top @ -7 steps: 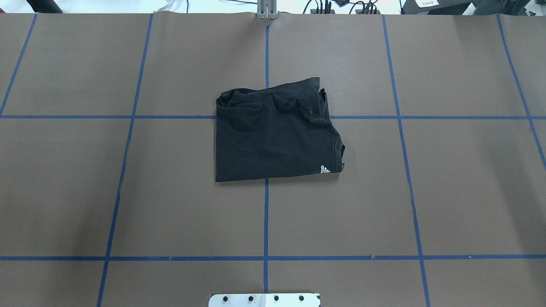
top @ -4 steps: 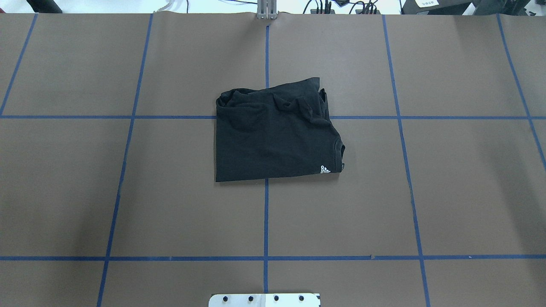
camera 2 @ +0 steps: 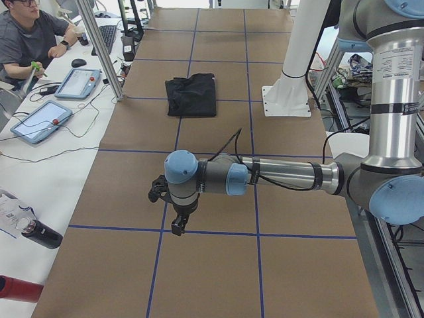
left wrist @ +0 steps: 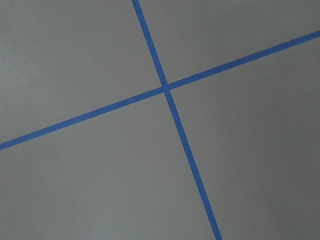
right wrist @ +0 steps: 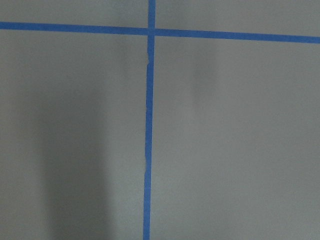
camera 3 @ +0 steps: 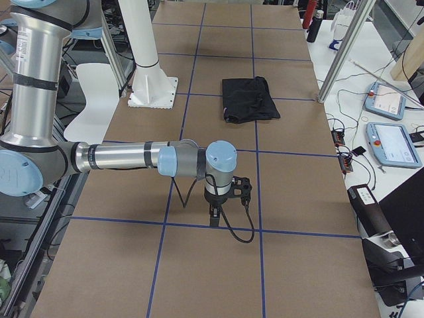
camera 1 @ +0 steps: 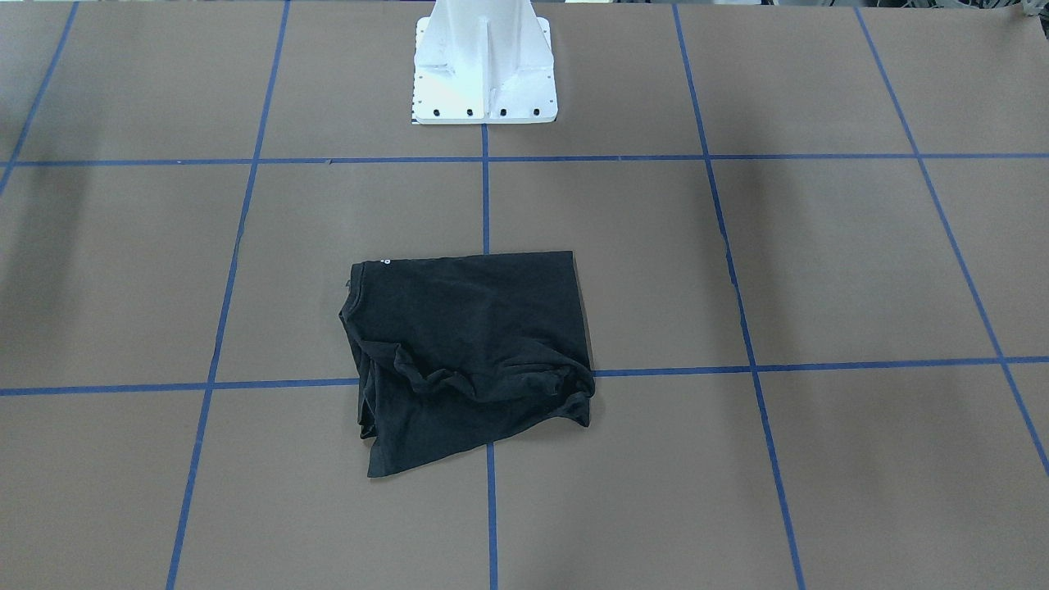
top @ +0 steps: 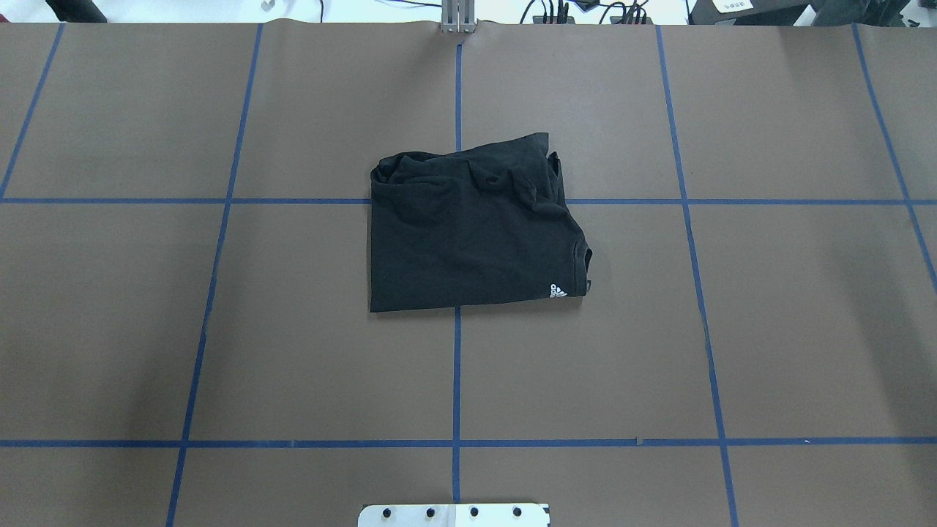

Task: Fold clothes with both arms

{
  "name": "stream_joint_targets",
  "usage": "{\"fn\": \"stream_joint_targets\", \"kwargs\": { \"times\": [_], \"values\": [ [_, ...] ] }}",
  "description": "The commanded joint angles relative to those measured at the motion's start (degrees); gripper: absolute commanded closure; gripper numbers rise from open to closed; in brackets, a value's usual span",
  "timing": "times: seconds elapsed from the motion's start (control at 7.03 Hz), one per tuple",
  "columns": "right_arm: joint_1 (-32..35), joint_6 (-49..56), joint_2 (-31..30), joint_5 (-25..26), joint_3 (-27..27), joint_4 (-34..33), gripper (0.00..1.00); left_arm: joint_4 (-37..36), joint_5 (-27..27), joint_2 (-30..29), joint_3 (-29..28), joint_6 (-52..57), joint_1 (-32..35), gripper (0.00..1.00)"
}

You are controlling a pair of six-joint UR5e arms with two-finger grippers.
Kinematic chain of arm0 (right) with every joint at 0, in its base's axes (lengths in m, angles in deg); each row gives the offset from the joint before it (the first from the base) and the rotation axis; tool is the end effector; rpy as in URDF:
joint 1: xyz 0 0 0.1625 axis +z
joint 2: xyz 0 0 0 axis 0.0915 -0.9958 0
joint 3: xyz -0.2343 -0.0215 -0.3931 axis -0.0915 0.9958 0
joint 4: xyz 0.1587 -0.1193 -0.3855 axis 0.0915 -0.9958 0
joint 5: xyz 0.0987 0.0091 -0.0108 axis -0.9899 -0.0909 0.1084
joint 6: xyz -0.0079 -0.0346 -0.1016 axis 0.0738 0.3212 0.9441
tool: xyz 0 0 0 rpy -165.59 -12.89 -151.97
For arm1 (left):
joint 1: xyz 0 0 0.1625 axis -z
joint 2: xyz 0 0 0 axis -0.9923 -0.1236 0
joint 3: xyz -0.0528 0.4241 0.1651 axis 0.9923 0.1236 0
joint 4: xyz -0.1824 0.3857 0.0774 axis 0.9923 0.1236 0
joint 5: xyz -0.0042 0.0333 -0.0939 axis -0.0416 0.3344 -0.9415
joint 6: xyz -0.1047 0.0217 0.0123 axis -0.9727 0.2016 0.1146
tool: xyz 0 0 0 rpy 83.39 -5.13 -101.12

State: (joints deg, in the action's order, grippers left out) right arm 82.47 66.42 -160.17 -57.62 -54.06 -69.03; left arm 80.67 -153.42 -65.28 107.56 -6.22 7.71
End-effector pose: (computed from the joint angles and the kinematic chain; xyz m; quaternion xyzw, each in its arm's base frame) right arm 0.0482 -0.4232 0.6633 -0.0183 -0.3366 -0.0134 0.9414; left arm -0.0644 -0.4863 0.6658 0.0841 0.3619 0.1470 0.9167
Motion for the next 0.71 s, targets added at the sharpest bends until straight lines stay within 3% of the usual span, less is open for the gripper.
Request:
{"fn": "stream_joint_targets", "kwargs": {
  "times": [0.0, 0.57],
  "values": [
    [0.0, -0.1, -0.01, -0.01, 0.04, 0.0, 0.0, -0.07, 0.03, 0.01, -0.4, -0.05, 0.0, 0.0],
    [0.0, -0.01, -0.09, -0.09, 0.04, 0.0, 0.0, -0.07, -0.06, 0.28, -0.31, 0.04, 0.0, 0.0]
  ]
}}
